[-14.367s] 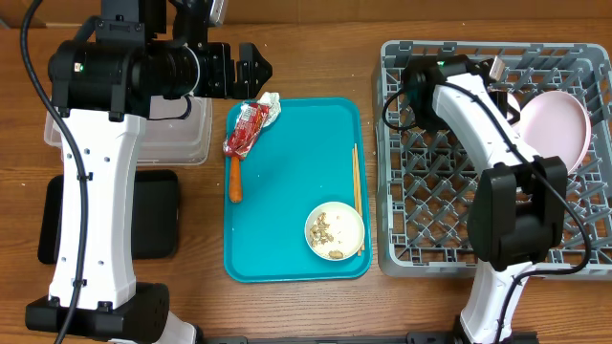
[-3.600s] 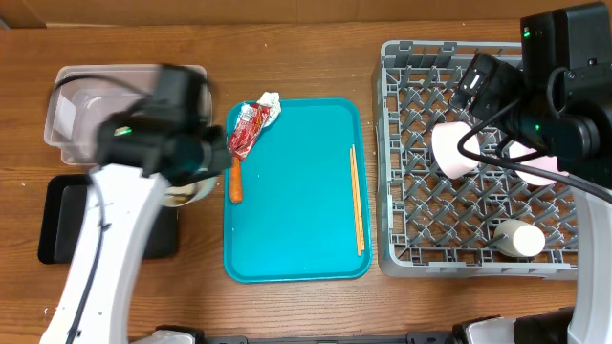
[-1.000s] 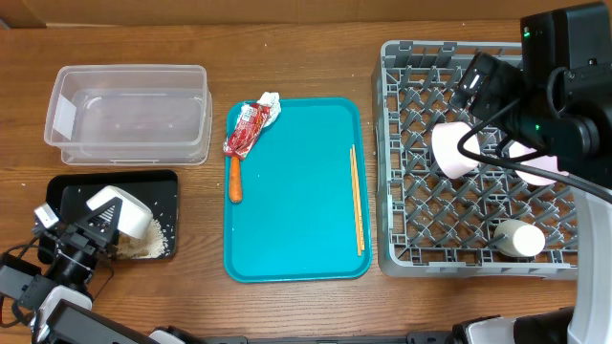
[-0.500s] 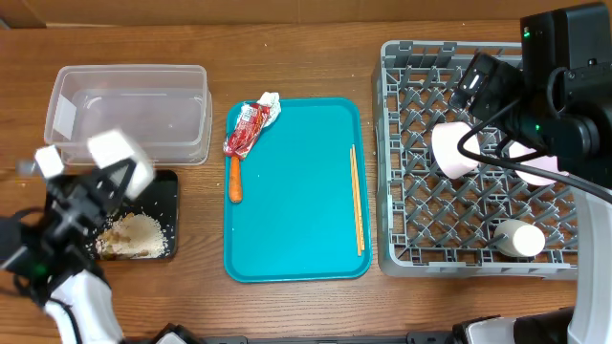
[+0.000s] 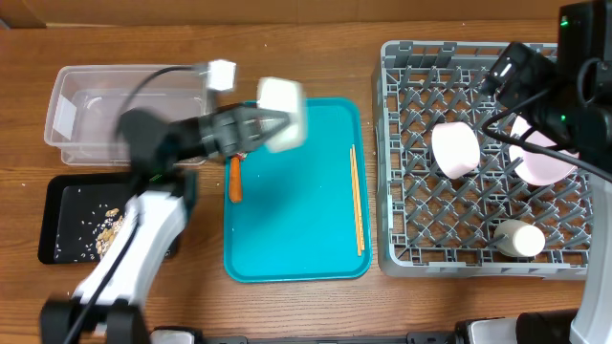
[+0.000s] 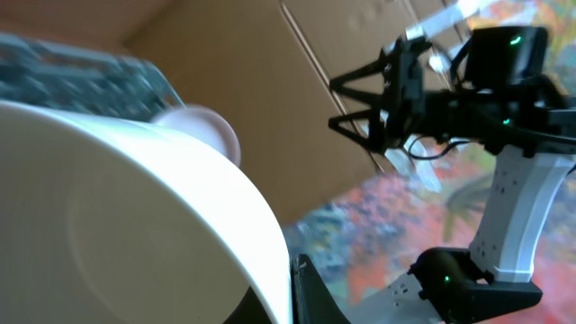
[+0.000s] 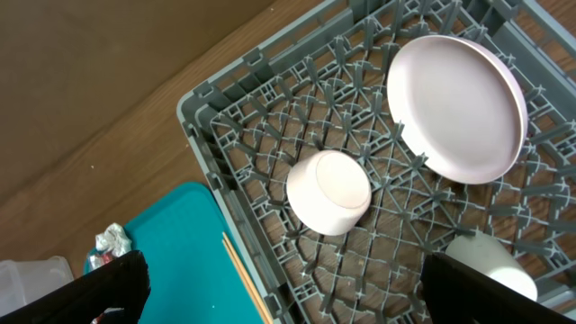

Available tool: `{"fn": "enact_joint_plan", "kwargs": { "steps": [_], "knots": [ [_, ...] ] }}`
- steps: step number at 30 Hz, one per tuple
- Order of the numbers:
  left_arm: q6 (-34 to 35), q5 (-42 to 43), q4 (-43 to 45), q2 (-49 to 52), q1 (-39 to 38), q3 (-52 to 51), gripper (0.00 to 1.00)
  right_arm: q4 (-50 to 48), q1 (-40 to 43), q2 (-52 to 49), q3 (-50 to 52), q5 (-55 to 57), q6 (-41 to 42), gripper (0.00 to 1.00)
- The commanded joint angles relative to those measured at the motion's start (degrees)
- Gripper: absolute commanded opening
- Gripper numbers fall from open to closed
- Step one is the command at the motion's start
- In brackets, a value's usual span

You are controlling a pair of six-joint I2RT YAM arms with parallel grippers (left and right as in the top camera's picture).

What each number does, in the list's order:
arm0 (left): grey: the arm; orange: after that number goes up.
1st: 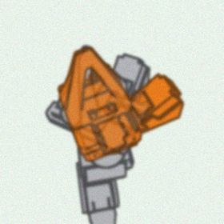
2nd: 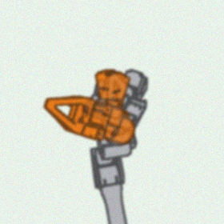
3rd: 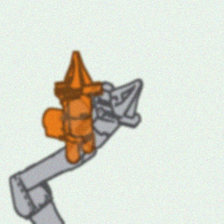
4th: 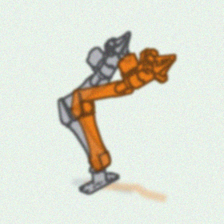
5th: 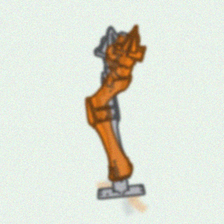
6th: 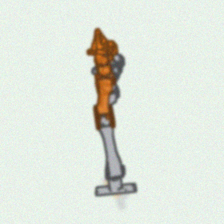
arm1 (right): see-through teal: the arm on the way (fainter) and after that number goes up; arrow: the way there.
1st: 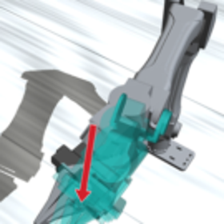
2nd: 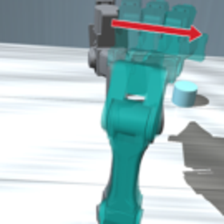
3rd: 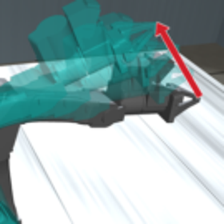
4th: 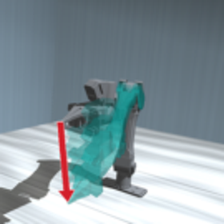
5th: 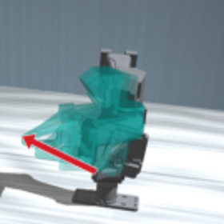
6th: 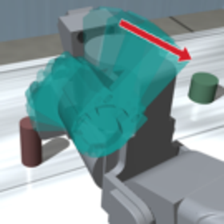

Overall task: Sort waste into correct bins and load items into the dishwasher
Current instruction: 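Carry the emptied white plate with the left gripper over the dish rack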

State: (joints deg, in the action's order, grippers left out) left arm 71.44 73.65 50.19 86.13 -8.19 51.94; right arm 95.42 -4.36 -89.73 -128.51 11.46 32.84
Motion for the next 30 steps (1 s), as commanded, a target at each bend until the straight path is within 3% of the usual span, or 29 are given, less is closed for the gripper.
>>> {"fn": "enact_joint_plan", "kwargs": {
  "steps": [1, 5, 10, 13, 21, 25, 30],
  "knots": [
    [-1.3, -3.8, 0.2, 8.1, -7.3, 7.8, 0.04, -0.3, 1.5, 0.0, -0.2, -1.7, 0.4, 1.00],
    [-4.0, -7.6, 0.3, 18.8, -14.9, 17.7, 0.04, 0.3, 1.9, 0.0, -0.1, -2.4, 0.3, 1.00],
    [-2.3, -13.4, 0.3, 31.0, -21.9, 28.5, 0.04, 1.5, 1.9, 0.0, -0.1, -2.3, 0.3, 1.00],
    [4.4, -16.8, 3.3, 37.9, -24.7, 33.3, 0.04, 1.6, 1.9, 0.0, -0.1, -2.3, 0.1, 1.00],
    [30.6, -27.6, 28.8, 53.2, -29.0, 39.1, 0.05, 1.6, 1.9, 0.0, -0.1, -2.3, 0.0, 1.00],
    [34.9, -29.5, 36.8, 55.9, -29.0, 39.1, 0.04, 1.6, 1.9, 0.0, -0.1, -2.1, -0.1, 1.00],
    [35.3, -28.6, 39.6, 55.8, -28.8, 39.0, 0.04, 1.6, 1.9, 0.0, -0.1, -1.8, -0.1, 1.00]
  ]
}}
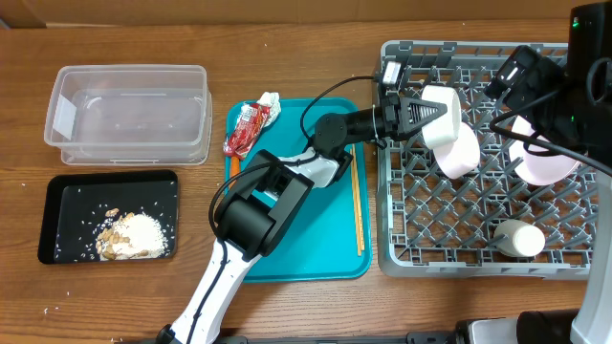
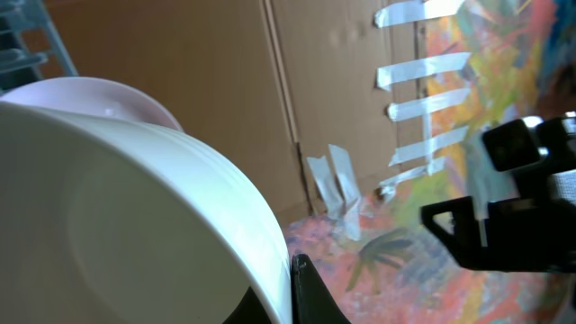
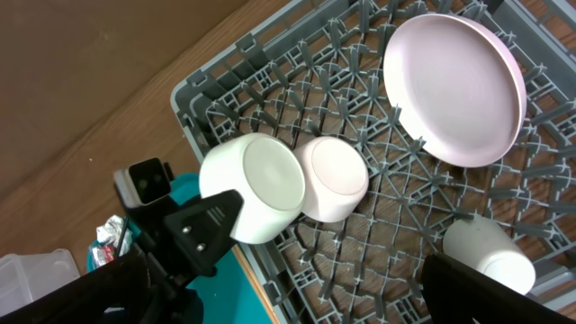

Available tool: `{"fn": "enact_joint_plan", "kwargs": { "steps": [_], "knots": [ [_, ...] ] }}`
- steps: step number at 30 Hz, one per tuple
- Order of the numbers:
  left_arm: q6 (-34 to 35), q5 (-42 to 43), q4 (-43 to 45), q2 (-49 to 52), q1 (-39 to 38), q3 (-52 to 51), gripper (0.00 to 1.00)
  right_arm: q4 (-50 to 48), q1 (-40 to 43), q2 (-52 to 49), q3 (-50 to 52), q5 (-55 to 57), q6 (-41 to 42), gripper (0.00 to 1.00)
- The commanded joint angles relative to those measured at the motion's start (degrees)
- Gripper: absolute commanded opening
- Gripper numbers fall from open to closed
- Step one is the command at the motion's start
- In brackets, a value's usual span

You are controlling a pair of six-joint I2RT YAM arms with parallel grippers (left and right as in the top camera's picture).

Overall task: Sort waste into correct bins and load items into the dishwasher
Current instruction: 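Carry the emptied white plate with the left gripper over the dish rack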

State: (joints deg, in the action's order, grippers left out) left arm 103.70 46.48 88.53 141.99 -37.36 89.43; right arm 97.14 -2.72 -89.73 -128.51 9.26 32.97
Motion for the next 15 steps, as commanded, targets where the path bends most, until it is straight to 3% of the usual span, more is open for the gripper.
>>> {"fn": "enact_joint_plan", "kwargs": {
  "steps": [1, 8, 15],
  "knots": [
    [3.1, -0.9, 1.2, 0.0, 0.4, 1.5, 0.04, -0.1, 0.2, 0.0, -0.1, 0.6, -0.2, 1.00],
    [3.0, 2.1, -0.9, 0.0, 1.5, 1.5, 0.04, -0.1, 0.2, 0.0, -0.1, 1.2, -0.2, 1.00],
    [-2.8, 2.9, -12.0, 0.0, 5.6, 1.6, 0.04, -0.1, 0.2, 0.0, -0.1, 1.2, -0.2, 1.00]
  ]
}}
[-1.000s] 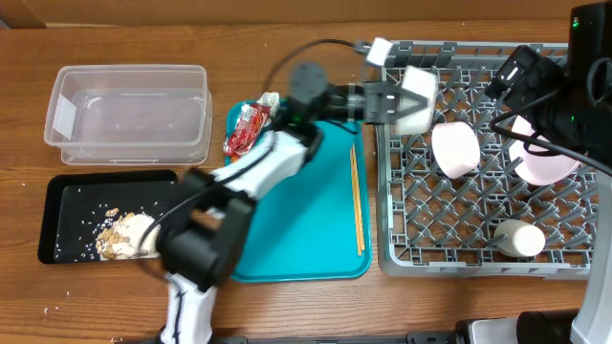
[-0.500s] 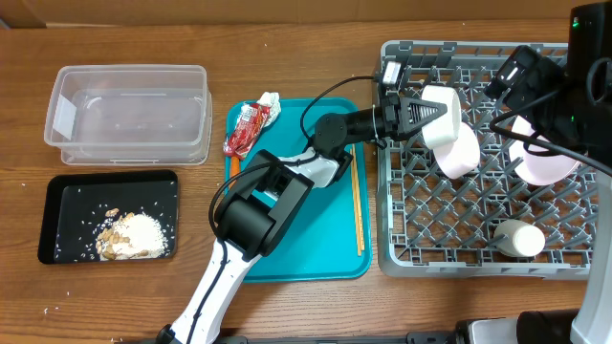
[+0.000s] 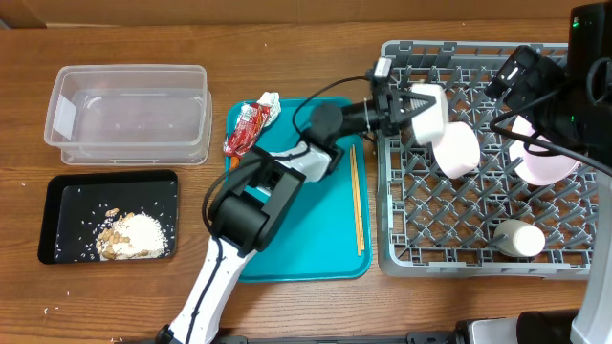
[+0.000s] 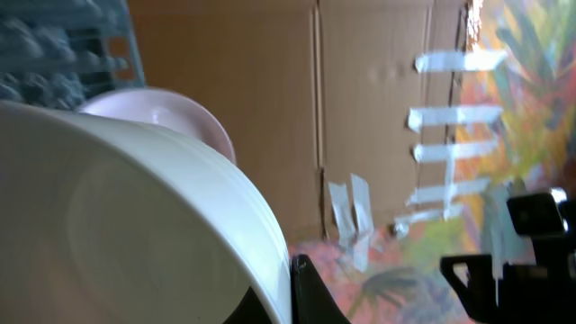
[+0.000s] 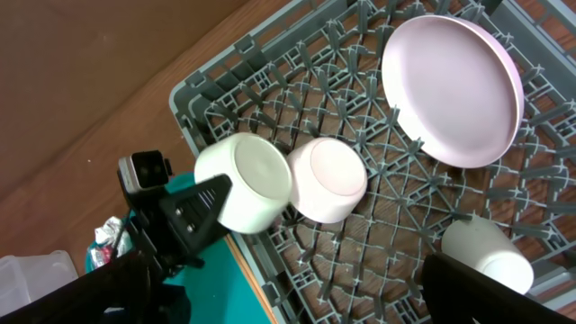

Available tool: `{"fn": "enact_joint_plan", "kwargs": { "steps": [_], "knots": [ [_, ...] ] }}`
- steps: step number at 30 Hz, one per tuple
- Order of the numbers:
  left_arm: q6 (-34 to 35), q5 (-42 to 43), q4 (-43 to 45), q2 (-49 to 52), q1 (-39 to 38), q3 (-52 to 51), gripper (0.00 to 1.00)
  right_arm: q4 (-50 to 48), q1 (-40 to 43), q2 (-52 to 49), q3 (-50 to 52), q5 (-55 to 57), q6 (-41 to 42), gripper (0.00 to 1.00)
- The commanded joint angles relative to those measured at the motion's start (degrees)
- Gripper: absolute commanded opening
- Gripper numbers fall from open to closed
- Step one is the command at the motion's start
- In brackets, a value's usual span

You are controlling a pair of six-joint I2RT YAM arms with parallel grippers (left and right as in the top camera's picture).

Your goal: Sort waste into correct bins and load items into the dishwasher

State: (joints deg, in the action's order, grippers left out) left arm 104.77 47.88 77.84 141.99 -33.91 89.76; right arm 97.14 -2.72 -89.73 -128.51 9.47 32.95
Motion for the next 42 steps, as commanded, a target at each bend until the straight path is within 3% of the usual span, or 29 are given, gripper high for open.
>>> {"fn": "enact_joint_plan", "kwargs": {
  "steps": [1, 11, 16, 19, 22, 28, 42],
  "knots": [
    [-5.2, 2.2, -2.7, 0.0, 2.6, 1.2, 0.04, -0.1, 0.2, 0.0, -0.1, 1.0, -0.2, 1.00],
    [-10.3, 3.5, -6.5, 0.0, 3.2, 4.8, 0.04, -0.1, 0.2, 0.0, -0.1, 0.9, -0.2, 1.00],
    [-18.6, 7.6, -21.2, 0.0, 3.5, 15.3, 0.04, -0.1, 0.2, 0.0, -0.1, 0.9, -0.2, 1.00],
    [-25.1, 7.4, -34.9, 0.0, 3.5, 21.7, 0.04, -0.1, 0.2, 0.0, -0.1, 0.9, -0.2, 1.00],
    [-29.0, 6.2, -41.6, 0.0, 3.5, 24.3, 0.04, -0.1, 0.2, 0.0, -0.1, 0.9, -0.2, 1.00],
    [-31.6, 5.0, -42.0, 0.1, 2.3, 24.5, 0.04, -0.1, 0.2, 0.0, -0.1, 0.9, -0.2, 1.00],
    [-45.6, 6.9, -42.0, 0.1, -1.4, 24.5, 0.04, -0.1, 0.2, 0.0, -0.1, 0.9, -0.2, 1.00]
  ]
}}
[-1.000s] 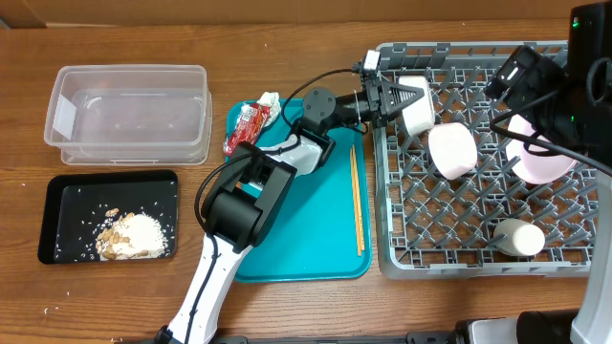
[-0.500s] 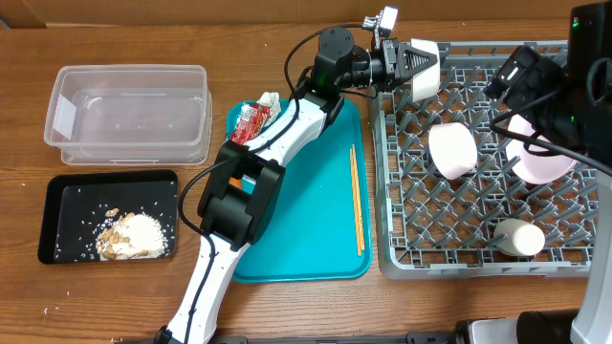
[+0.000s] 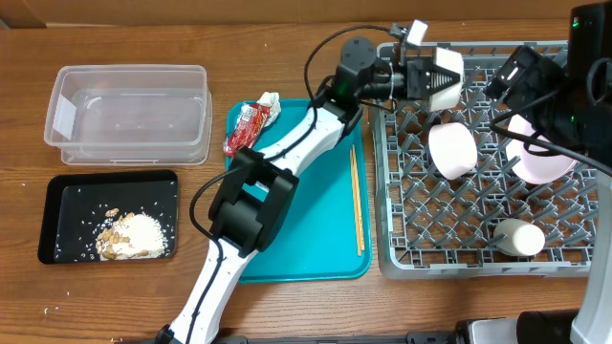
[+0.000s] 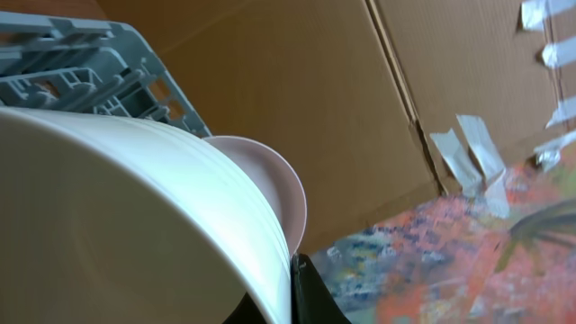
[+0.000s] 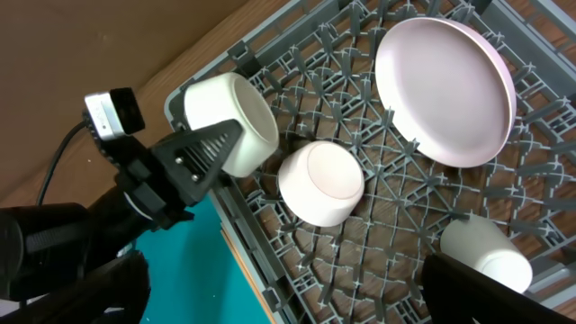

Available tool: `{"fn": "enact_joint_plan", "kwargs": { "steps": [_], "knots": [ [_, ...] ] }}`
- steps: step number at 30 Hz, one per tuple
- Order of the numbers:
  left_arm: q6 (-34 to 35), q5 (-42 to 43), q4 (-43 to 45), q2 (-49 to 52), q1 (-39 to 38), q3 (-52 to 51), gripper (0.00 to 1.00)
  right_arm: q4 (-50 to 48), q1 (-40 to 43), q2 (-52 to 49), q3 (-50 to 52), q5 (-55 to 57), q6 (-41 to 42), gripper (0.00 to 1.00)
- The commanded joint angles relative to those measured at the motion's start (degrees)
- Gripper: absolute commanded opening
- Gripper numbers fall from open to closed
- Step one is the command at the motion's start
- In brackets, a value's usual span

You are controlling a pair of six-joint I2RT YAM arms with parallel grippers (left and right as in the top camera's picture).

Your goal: Sort waste into correct bins and load items into the dishwasher

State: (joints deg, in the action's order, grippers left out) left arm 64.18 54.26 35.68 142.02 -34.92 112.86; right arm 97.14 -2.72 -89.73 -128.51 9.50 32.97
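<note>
My left gripper point(image 3: 427, 75) is shut on a white bowl point(image 3: 444, 73), held on its side over the back left part of the grey dish rack point(image 3: 402, 250). The bowl point(image 4: 135, 207) fills the left wrist view, one dark finger point(image 4: 304, 297) against its rim. In the right wrist view the bowl point(image 5: 225, 121) hangs just behind a pink bowl point(image 5: 321, 183). The rack also holds a pink plate point(image 3: 535, 158) and a white cup point(image 3: 519, 238). My right gripper point(image 5: 288, 292) stands open high above the rack, nothing between its fingers.
A teal tray point(image 3: 287, 239) left of the rack carries chopsticks point(image 3: 356, 201) and a red wrapper point(image 3: 249, 127). A clear plastic bin point(image 3: 129, 113) stands at the back left. In front of it is a black bin point(image 3: 69, 197) holding food scraps.
My left gripper, still shut on the white bowl, was at the rack's left edge beside the pink bowl and is now farther back and right. The right arm has not moved.
My left gripper first held the white bowl above the back of the teal tray. Then it held it over the rack's left side, close to the pink bowl, and stayed near there. Now the bowl is over the rack's back rows.
</note>
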Motion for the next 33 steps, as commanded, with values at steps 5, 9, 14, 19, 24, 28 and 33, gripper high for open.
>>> {"fn": "enact_joint_plan", "kwargs": {
  "steps": [5, 9, 14, 19, 24, 28, 33],
  "knots": [
    [-7.5, -1.6, -2.7, 0.2, -0.6, 1.4, 0.04, -0.1, 0.2, 0.0, -0.1, 0.9, -0.2, 1.00],
    [-7.4, -3.0, -2.4, 0.5, -0.8, 1.4, 0.04, -0.1, 0.2, 0.0, -0.1, 0.9, -0.2, 1.00],
    [-6.8, -4.6, -2.4, 0.9, -1.9, 1.4, 0.04, -0.1, 0.2, 0.0, -0.1, 0.9, -0.2, 1.00],
    [-5.9, -5.1, -2.1, 2.1, -2.8, 1.4, 0.04, -0.1, 0.2, 0.0, -0.1, 0.9, -0.2, 1.00],
    [-4.9, -5.1, -0.2, 3.9, -2.9, 1.4, 0.04, -0.1, 0.2, 0.0, -0.1, 0.7, -0.2, 1.00],
    [-2.8, -4.9, 1.4, 5.4, -2.9, 1.4, 0.04, -0.1, 0.2, 0.0, -0.1, 0.7, -0.2, 1.00],
    [-2.4, -5.9, 5.8, 5.7, -2.3, 1.6, 0.25, -0.1, 0.2, 0.0, -0.1, 0.7, -0.2, 1.00]
  ]
}}
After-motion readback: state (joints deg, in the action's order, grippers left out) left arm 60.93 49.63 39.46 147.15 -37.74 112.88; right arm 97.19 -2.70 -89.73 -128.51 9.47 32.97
